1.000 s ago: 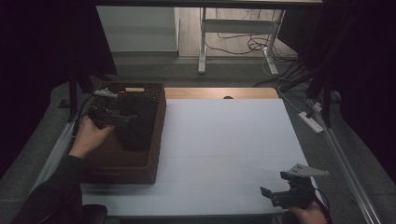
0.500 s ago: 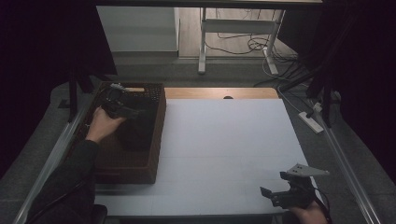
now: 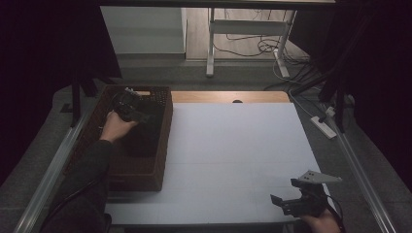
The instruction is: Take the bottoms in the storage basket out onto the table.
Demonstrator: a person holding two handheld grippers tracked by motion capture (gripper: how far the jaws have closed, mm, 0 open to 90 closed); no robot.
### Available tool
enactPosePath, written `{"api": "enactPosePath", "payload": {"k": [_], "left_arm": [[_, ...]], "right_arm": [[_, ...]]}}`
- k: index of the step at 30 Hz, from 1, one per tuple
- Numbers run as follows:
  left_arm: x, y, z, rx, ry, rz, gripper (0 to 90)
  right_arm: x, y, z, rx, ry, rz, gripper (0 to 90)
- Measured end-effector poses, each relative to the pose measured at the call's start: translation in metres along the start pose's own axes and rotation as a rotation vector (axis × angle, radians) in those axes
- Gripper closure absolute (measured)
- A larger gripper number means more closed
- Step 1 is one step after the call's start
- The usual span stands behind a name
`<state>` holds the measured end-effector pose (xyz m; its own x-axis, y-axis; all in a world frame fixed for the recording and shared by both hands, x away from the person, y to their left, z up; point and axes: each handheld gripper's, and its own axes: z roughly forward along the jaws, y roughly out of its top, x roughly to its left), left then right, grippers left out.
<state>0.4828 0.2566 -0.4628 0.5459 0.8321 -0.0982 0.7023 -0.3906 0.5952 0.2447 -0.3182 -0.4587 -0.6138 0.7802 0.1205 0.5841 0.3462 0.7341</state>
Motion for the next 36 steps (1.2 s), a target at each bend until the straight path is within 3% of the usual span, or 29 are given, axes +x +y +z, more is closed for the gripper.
{"api": "enactPosePath", "payload": {"k": [10,13,14,15,17,20,21,27,31,36], "left_arm": [[0.007,-0.008,0.032,0.101,-0.013,0.003,0.0],[0.007,-0.015,0.047,0.185,-0.020,0.006,0.0],[0.007,-0.015,0.047,0.185,-0.020,0.006,0.0],[0.005,-0.018,0.055,0.241,0.008,0.019,0.0],[0.005,-0.019,0.058,0.260,0.014,0.025,0.0],[0.007,-0.019,0.059,0.256,0.021,0.014,0.0],[0.012,-0.020,0.060,0.253,0.025,-0.033,0.0],[0.010,-0.020,0.061,0.255,0.046,-0.068,0.0],[0.008,-0.019,0.058,0.261,0.055,-0.081,6.7],[0.008,-0.020,0.052,0.254,0.066,-0.099,21.3]], "right_arm": [[0.001,0.000,0.000,0.001,0.004,-0.007,2.9],[0.001,0.000,0.000,0.007,0.003,-0.014,2.8],[0.001,0.000,0.000,0.007,0.003,-0.014,2.8],[0.002,0.000,0.000,0.008,0.002,-0.018,2.9],[0.002,0.000,0.001,0.009,0.001,-0.020,2.9],[0.002,0.000,0.001,0.011,0.001,-0.024,2.9],[0.002,0.000,0.001,0.012,0.002,-0.026,2.9],[0.002,0.000,0.001,0.013,0.002,-0.030,2.9],[0.003,0.000,0.002,0.018,0.001,-0.031,2.9],[0.003,0.000,0.002,0.022,-0.001,-0.036,2.9]]}}
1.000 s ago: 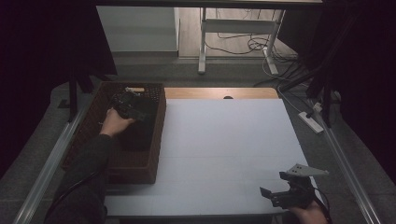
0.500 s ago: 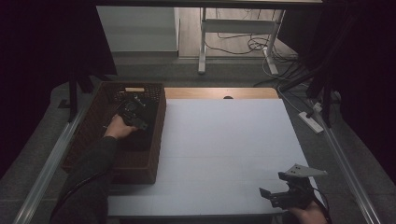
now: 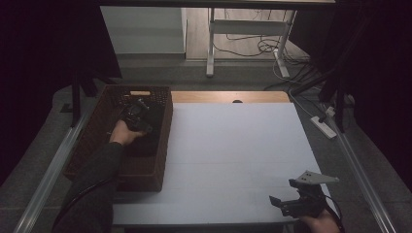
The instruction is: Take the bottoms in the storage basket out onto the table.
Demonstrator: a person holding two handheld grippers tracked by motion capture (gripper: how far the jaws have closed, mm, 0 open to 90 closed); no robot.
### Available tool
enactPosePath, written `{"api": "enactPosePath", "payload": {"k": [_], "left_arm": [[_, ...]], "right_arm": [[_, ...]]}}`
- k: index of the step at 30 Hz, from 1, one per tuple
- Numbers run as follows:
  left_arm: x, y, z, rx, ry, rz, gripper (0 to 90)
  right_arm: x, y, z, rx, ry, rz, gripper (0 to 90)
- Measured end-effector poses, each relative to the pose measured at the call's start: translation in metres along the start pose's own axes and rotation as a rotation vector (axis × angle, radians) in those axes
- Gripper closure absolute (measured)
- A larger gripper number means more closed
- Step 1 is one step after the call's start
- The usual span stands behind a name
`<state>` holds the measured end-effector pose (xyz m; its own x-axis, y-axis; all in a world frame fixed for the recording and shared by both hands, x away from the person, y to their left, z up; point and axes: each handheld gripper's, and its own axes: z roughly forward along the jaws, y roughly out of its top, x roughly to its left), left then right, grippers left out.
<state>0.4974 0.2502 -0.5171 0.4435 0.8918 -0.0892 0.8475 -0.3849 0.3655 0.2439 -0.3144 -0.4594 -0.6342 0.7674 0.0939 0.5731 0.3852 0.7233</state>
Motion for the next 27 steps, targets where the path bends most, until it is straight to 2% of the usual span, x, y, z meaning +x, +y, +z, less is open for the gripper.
{"api": "enactPosePath", "payload": {"k": [1,3,4,5,6,8,9,10,17,19,25,27], "left_arm": [[0.000,0.000,-0.001,0.000,0.001,0.004,25.2],[-0.001,0.000,-0.002,0.003,0.005,0.009,27.5],[-0.001,0.000,-0.003,0.002,-0.017,0.015,32.1],[-0.004,0.001,-0.005,-0.010,-0.022,0.036,44.3],[-0.004,0.001,-0.005,-0.010,-0.022,0.036,51.2],[-0.006,0.001,-0.005,-0.006,-0.028,0.047,56.6],[-0.005,0.001,-0.005,-0.005,-0.030,0.052,56.6],[-0.005,0.002,-0.006,-0.006,-0.034,0.052,62.3],[-0.013,0.007,-0.010,0.044,-0.003,0.062,70.8],[-0.013,0.008,-0.012,0.054,-0.015,0.041,71.7],[-0.012,0.010,-0.019,0.042,-0.030,0.023,72.7],[-0.011,0.010,-0.026,0.007,-0.034,0.013,73.0]], "right_arm": [[0.000,0.000,0.000,0.000,0.000,0.000,2.9],[0.000,0.000,0.000,0.000,0.001,-0.003,2.9],[0.000,0.000,0.000,0.003,0.002,-0.004,2.9],[0.000,0.000,0.000,0.003,0.002,-0.004,2.9],[0.000,0.000,0.000,0.004,0.001,-0.005,2.9],[0.000,0.000,0.000,0.004,0.002,-0.005,2.9],[0.000,0.000,0.000,0.005,0.002,-0.006,2.9],[0.001,0.000,0.001,0.007,0.003,-0.006,2.9],[0.001,0.000,0.001,0.010,0.002,-0.010,2.9],[0.001,0.000,0.001,0.008,0.002,-0.012,3.0],[0.001,0.000,0.000,0.006,0.004,-0.011,2.9],[0.001,0.000,0.000,0.006,0.004,-0.010,3.0]]}}
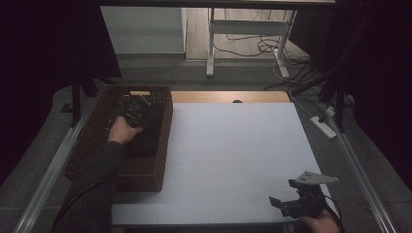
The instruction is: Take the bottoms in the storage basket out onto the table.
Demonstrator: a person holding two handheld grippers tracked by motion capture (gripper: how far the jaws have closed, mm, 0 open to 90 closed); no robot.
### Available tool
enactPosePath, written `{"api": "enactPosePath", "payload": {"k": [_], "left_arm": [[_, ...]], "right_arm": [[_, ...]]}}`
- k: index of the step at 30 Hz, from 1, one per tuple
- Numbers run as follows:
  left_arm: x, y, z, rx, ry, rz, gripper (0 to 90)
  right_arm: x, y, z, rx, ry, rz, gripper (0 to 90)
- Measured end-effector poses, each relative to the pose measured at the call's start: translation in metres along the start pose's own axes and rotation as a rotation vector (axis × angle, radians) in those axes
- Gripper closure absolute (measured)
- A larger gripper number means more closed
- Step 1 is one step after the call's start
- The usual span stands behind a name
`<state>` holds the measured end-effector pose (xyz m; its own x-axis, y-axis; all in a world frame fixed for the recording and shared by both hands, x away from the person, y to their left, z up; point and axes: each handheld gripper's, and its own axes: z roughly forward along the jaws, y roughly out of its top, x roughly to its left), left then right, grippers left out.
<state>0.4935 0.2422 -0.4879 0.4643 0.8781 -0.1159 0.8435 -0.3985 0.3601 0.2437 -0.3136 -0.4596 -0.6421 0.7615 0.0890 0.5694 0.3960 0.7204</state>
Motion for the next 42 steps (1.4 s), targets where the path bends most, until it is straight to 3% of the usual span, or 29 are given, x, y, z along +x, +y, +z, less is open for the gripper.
{"api": "enactPosePath", "payload": {"k": [19,29,36,42], "left_arm": [[0.002,-0.006,-0.042,-0.174,0.001,0.006,73.2],[-0.003,-0.013,-0.067,-0.236,-0.012,0.017,73.1],[-0.005,-0.016,-0.079,-0.250,-0.008,0.030,73.1],[-0.008,-0.018,-0.099,-0.285,-0.008,0.045,73.0]], "right_arm": [[-0.001,0.000,0.000,-0.005,0.001,0.015,3.0],[-0.002,0.000,0.000,-0.007,-0.003,0.024,2.9],[-0.002,0.000,0.000,-0.006,-0.004,0.025,2.9],[-0.002,0.000,0.000,-0.006,-0.005,0.025,2.9]]}}
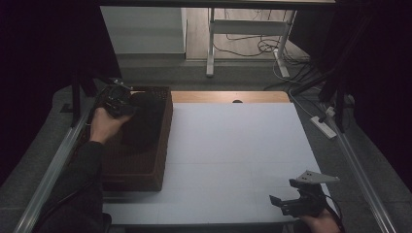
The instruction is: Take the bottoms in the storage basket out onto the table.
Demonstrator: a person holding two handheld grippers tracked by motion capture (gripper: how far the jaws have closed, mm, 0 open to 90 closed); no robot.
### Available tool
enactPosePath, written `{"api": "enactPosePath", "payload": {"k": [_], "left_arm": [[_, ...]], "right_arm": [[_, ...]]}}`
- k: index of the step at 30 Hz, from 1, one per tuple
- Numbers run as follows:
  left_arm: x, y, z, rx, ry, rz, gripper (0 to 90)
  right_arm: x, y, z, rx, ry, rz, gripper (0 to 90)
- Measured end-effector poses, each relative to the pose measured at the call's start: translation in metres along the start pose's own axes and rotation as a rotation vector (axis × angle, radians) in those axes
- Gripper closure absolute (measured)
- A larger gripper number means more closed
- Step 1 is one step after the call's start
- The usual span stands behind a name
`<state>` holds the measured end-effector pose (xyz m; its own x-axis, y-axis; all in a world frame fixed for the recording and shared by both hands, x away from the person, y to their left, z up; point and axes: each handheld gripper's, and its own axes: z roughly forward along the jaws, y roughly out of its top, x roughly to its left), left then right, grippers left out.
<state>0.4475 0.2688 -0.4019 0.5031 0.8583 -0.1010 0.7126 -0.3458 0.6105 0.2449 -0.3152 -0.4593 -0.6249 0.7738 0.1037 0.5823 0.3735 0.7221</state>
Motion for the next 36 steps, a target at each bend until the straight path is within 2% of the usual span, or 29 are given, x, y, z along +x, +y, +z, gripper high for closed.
{"api": "enactPosePath", "payload": {"k": [15,25,36], "left_arm": [[-0.001,0.005,-0.030,-0.042,0.005,0.012,72.8],[-0.008,0.016,-0.052,-0.063,0.001,0.036,72.6],[-0.020,0.029,-0.070,-0.084,-0.021,0.069,72.2]], "right_arm": [[0.000,0.000,0.000,0.002,-0.004,0.001,2.9],[0.000,0.000,0.000,0.001,-0.003,0.002,2.9],[0.000,0.000,0.000,0.001,-0.003,0.001,2.9]]}}
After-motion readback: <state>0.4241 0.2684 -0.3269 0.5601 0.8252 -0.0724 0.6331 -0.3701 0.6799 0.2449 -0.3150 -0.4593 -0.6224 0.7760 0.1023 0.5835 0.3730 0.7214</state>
